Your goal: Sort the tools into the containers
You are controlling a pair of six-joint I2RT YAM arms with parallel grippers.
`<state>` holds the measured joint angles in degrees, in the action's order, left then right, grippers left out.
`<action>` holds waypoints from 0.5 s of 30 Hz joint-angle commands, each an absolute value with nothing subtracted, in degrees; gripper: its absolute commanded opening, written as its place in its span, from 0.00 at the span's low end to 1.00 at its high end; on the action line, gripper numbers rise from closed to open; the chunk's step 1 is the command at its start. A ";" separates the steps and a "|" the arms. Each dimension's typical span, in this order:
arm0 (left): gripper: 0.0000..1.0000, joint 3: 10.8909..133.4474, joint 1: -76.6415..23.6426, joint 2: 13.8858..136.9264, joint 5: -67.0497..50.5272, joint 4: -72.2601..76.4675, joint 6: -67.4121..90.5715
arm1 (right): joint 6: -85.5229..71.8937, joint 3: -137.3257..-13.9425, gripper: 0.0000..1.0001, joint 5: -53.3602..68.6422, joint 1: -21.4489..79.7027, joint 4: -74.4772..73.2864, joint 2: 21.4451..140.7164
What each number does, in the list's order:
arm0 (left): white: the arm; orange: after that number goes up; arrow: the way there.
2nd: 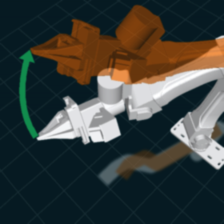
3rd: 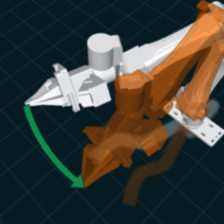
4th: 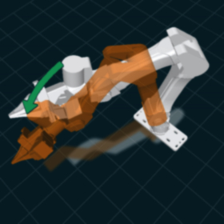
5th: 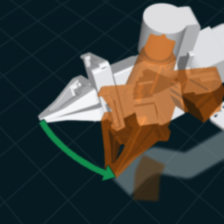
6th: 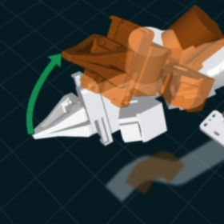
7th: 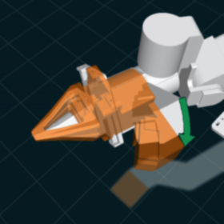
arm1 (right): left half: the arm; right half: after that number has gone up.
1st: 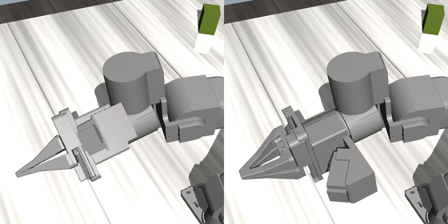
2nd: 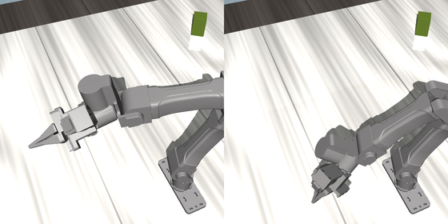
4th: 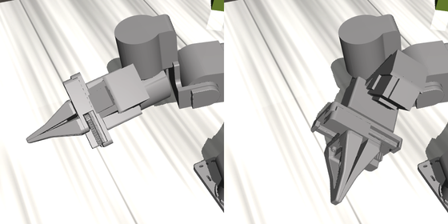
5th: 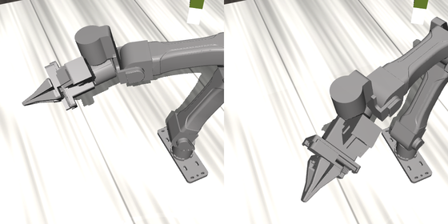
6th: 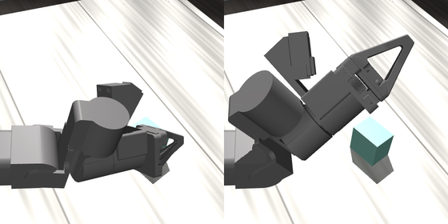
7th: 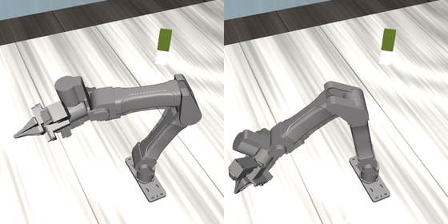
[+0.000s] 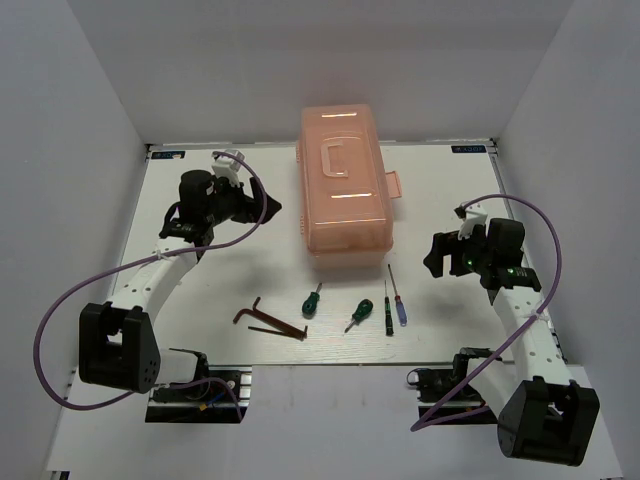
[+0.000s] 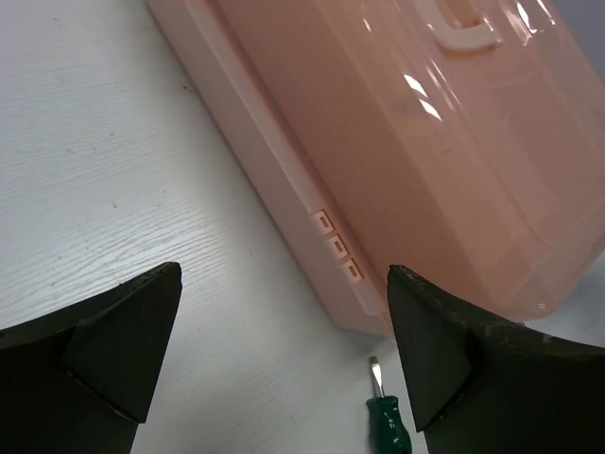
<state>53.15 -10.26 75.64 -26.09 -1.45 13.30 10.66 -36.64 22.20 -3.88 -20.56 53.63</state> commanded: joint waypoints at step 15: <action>0.99 55.11 -10.46 73.74 -30.06 0.44 13.80 | 14.75 -37.35 0.90 29.17 -3.78 -21.35 52.03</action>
